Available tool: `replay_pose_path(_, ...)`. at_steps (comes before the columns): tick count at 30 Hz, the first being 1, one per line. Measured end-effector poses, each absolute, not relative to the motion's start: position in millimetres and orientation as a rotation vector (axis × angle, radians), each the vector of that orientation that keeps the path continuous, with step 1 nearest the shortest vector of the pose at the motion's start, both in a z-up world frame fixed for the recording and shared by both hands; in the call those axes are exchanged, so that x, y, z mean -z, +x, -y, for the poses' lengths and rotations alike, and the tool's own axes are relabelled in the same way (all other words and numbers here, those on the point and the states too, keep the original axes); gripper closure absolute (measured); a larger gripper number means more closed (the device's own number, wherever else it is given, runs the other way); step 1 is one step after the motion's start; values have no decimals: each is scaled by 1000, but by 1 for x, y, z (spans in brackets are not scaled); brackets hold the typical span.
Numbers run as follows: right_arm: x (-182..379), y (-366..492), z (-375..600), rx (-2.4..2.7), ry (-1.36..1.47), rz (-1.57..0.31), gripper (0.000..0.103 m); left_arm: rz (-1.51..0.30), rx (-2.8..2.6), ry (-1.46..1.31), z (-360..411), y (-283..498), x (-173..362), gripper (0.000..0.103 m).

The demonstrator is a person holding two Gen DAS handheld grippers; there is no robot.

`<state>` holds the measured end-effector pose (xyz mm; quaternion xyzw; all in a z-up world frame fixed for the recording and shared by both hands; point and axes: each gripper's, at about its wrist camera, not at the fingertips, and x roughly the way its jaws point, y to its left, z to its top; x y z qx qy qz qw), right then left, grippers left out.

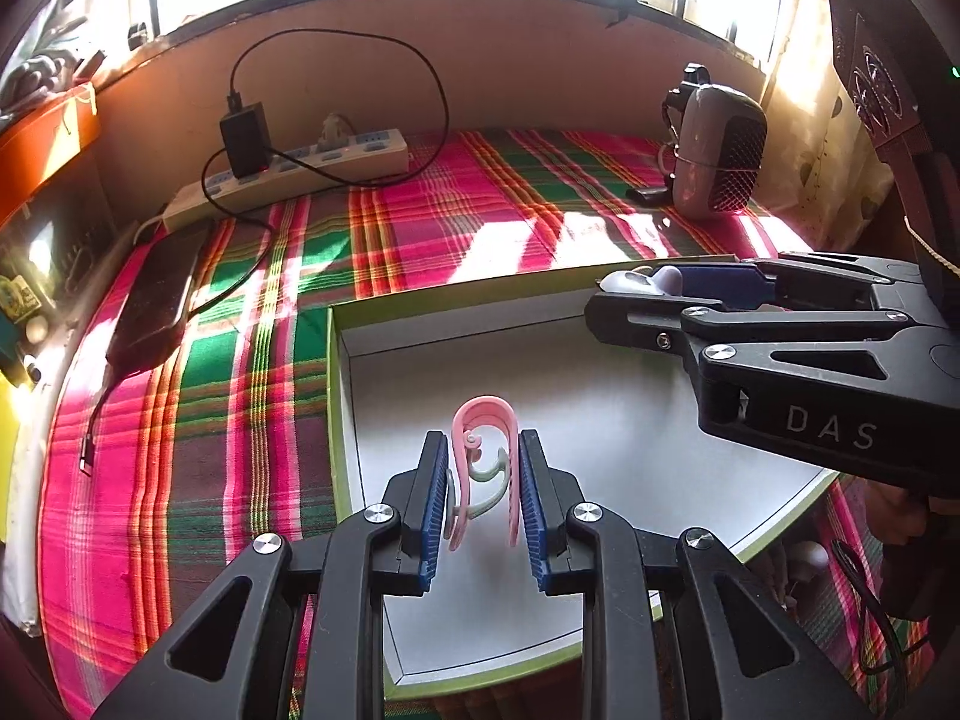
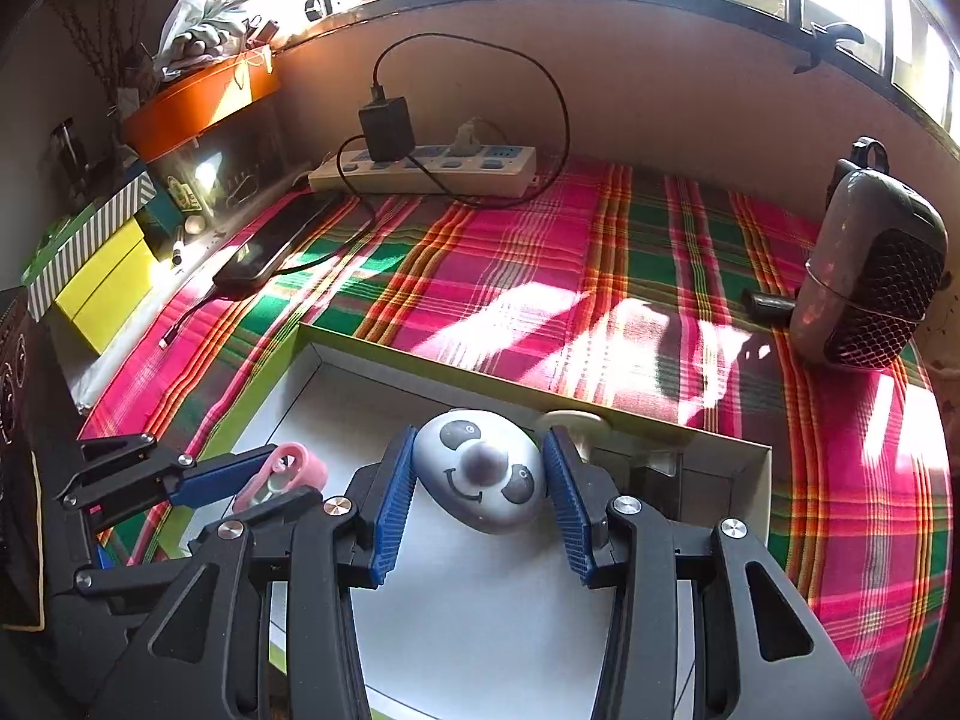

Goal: Organize objects
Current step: 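Carry the pink clip with the left gripper while the right gripper carries the panda egg into the box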

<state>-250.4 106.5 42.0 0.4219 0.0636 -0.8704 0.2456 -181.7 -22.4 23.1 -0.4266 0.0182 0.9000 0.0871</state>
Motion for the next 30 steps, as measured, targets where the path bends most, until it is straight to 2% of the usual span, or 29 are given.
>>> replay_pose_path(30,-19,-274,-87,2334,1259,-221,58,-96,-2692,-1290,18,-196,-12,82)
